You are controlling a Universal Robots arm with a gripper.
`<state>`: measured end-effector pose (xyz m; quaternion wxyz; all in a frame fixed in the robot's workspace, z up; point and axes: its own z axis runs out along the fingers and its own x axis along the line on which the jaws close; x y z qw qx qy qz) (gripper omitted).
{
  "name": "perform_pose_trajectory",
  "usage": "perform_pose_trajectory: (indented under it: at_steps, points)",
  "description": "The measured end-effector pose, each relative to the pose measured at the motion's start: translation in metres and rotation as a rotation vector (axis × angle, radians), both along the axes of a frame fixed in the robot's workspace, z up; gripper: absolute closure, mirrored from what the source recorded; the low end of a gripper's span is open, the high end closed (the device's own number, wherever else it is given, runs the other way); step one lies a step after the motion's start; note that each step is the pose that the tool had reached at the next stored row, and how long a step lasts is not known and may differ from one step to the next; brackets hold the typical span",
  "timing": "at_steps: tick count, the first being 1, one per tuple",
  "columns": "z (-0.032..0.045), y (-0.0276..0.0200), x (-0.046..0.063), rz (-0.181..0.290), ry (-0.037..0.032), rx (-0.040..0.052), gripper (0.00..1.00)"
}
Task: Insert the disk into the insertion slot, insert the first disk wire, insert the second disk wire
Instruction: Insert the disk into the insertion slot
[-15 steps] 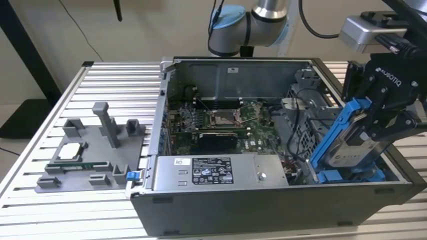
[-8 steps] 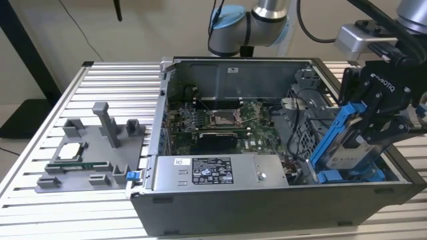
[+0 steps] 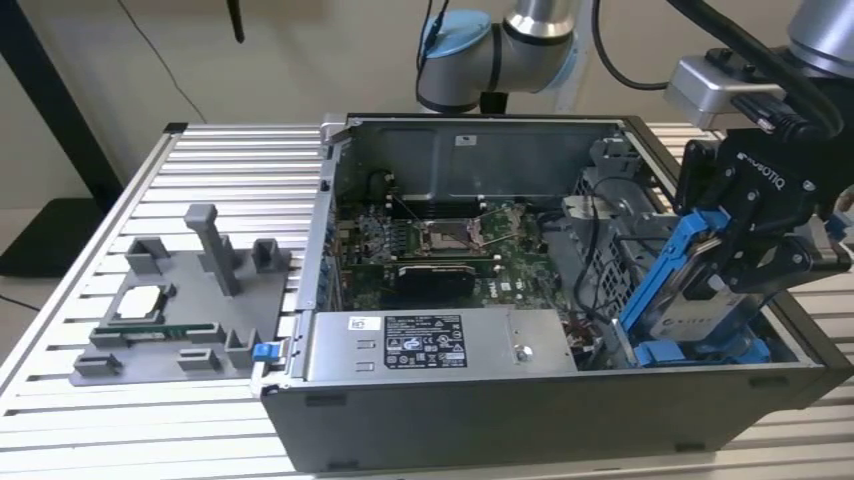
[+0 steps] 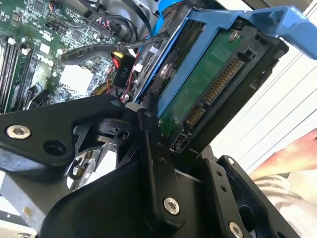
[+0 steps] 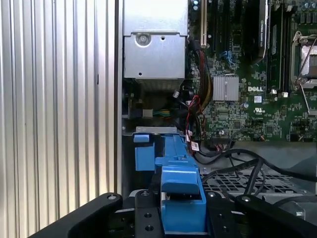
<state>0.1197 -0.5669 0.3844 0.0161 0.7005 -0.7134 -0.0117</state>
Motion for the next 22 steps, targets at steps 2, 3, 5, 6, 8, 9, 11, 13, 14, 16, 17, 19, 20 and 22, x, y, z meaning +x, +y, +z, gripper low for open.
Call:
perform_pose_trajectory:
  at_steps: [2,3,5,6,8,9,11,13,14,16,17,19,20,22]
  points:
    - [-0.0002,0.0000,0.0000,0.000,0.0000,0.0000,1.00]
    - [-0.0007,0.0000,0.0000,0.000,0.0000,0.0002,1.00]
    - [-0.0013,0.0000,0.0000,0.000,0.0000,0.0001,1.00]
    - [-0.0015,0.0000,0.0000,0.000,0.0000,0.0000,1.00]
    - [-0.0015,0.0000,0.0000,0.000,0.0000,-0.0001,1.00]
    - [-0.0015,0.0000,0.0000,0.000,0.0000,-0.0001,1.00]
    - [-0.0016,0.0000,0.0000,0.000,0.0000,0.0000,1.00]
    - [-0.0016,0.0000,0.0000,0.000,0.0000,0.0000,1.00]
    - [-0.0017,0.0000,0.0000,0.000,0.0000,0.0000,1.00]
    - [-0.0017,0.0000,0.0000,0.000,0.0000,0.0000,1.00]
    - [-0.0017,0.0000,0.0000,0.000,0.0000,0.0000,1.00]
    - [-0.0017,0.0000,0.0000,0.000,0.0000,0.0000,1.00]
    - [-0.0018,0.0001,0.0000,0.000,0.0000,0.0003,1.00]
    - [-0.0018,0.0000,0.0000,0.000,0.0000,0.0000,0.00]
